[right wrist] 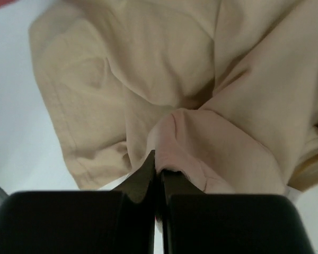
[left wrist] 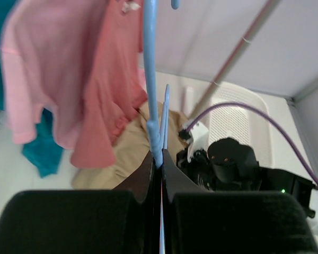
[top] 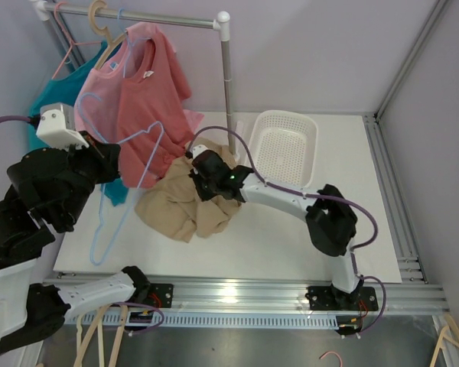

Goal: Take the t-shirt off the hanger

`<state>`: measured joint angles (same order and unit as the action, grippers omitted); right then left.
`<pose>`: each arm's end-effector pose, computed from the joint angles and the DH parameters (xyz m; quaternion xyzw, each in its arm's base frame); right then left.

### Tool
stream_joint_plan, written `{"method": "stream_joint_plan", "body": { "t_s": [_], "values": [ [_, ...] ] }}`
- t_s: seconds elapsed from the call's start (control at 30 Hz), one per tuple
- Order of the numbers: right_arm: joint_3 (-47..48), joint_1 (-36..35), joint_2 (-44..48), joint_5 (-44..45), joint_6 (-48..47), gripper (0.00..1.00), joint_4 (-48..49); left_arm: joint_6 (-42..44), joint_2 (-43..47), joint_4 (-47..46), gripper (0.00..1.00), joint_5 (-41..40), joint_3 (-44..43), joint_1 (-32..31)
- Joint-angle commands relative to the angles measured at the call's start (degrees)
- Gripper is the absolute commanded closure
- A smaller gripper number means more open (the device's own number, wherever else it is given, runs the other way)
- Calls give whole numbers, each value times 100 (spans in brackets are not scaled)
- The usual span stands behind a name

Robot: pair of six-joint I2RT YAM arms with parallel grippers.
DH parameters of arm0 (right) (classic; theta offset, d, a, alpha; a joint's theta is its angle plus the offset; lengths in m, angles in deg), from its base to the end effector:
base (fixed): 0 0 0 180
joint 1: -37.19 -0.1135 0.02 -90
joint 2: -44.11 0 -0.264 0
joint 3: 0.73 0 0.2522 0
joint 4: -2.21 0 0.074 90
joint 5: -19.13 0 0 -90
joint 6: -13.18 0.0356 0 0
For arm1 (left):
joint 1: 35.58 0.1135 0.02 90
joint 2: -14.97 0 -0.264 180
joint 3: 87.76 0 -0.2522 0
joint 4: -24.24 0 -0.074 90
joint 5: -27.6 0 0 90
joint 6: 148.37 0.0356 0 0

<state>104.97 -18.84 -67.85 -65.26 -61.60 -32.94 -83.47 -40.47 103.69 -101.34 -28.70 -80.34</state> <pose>0.2552 0.3725 0.2585 -0.2985 0.8602 0.2031 0.3600 0.0680 -0.0359 0.5359 -0.0755 0.7668 -0.1173 0.6265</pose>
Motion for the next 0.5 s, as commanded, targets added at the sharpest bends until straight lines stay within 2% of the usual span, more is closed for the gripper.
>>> {"method": "stream_joint_plan", "body": {
  "t_s": [0.0,0.07,0.1,0.13,0.2,0.23,0.3,0.33,0.47],
  "values": [
    [859,100,-596,-244,-37,100,-383,611,103,-572,99,-668,-120,177],
    [1480,162,-914,-279,-37,100,-480,822,147,-802,99,-650,90,212],
    [1685,206,-1194,-288,-20,96,-585,875,165,-977,99,-537,144,282],
    [1878,276,-1336,-288,-11,81,-638,910,148,-1049,99,-440,197,352],
    [2380,364,-1696,-393,-2,72,-770,946,69,-1137,99,-71,294,555],
    [2485,382,-1784,-428,7,54,-797,972,42,-1164,99,60,311,616],
    [2662,409,-2004,-403,-2,27,-849,990,-37,-1181,99,315,294,731],
    [2688,435,-2066,-376,7,1,-893,1033,-63,-1216,99,369,302,757],
    [2733,479,-2444,-762,24,0,-1182,1130,-125,-1392,99,580,276,810]
  ]
}}
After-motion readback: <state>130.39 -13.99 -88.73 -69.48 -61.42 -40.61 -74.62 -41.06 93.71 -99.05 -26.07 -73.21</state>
